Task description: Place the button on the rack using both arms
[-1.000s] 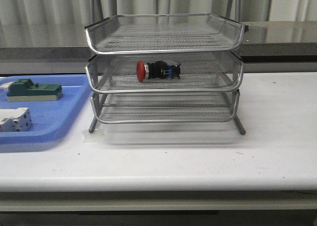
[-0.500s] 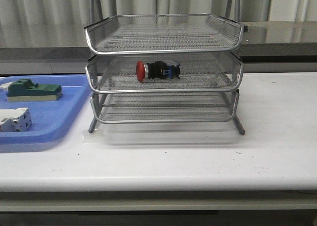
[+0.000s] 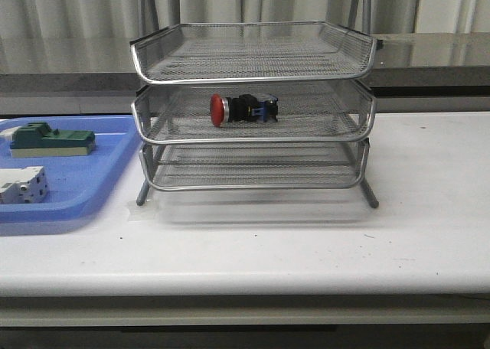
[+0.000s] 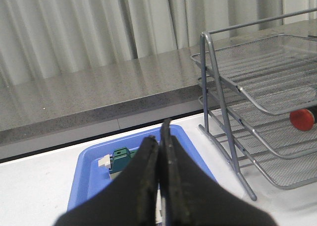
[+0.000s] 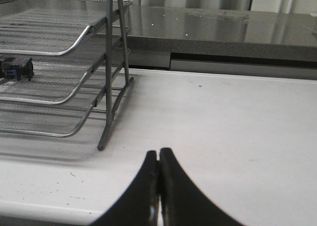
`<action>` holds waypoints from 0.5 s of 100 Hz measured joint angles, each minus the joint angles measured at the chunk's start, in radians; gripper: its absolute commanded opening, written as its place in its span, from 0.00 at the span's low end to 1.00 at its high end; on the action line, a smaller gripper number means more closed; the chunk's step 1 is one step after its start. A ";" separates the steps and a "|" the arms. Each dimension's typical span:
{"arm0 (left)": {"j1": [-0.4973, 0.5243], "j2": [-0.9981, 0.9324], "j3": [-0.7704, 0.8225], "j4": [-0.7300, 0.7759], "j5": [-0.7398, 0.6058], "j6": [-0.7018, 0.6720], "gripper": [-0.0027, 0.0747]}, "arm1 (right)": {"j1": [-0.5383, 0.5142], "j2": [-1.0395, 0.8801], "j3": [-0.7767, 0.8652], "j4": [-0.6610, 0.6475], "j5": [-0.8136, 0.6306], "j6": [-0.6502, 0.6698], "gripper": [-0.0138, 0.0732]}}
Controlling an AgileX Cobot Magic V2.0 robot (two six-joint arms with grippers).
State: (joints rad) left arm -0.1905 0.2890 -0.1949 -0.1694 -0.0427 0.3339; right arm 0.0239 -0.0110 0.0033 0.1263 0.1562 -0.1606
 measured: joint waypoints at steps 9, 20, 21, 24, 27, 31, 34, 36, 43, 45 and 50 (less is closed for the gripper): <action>0.000 0.000 0.000 0.000 0.000 0.000 0.01 | 0.000 0.000 0.020 -0.028 -0.027 0.044 0.09; 0.000 0.000 0.000 0.000 0.000 0.000 0.01 | 0.000 0.000 0.024 -0.042 -0.034 0.068 0.09; 0.000 0.000 0.000 0.000 0.000 0.000 0.01 | 0.000 0.000 0.024 -0.042 -0.034 0.070 0.09; 0.000 0.000 0.000 0.000 0.000 0.000 0.01 | 0.000 0.000 0.024 -0.042 -0.036 0.070 0.09; 0.000 0.000 0.000 0.000 0.000 0.000 0.01 | 0.000 0.000 0.024 -0.043 -0.036 0.073 0.09; 0.000 0.000 0.000 0.000 0.000 0.000 0.01 | 0.000 0.000 0.024 -0.044 -0.036 0.076 0.09; 0.000 0.000 0.000 0.000 0.000 0.000 0.01 | 0.000 0.000 0.024 -0.044 -0.036 0.076 0.09; 0.000 0.000 0.000 0.000 0.000 0.000 0.01 | 0.000 0.000 0.024 -0.045 -0.036 0.076 0.09; 0.000 0.000 0.000 0.000 0.000 0.000 0.01 | 0.000 0.000 0.024 -0.045 -0.036 0.076 0.09; 0.000 0.000 0.000 0.000 0.000 0.000 0.01 | 0.000 0.000 0.024 -0.045 -0.036 0.076 0.09; 0.000 0.000 0.000 0.000 0.000 0.000 0.01 | 0.000 0.000 0.024 -0.045 -0.036 0.076 0.09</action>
State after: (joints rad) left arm -0.1905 0.2890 -0.1949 -0.1694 -0.0427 0.3339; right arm 0.0239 -0.0110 0.0270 0.0809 0.1203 -0.0851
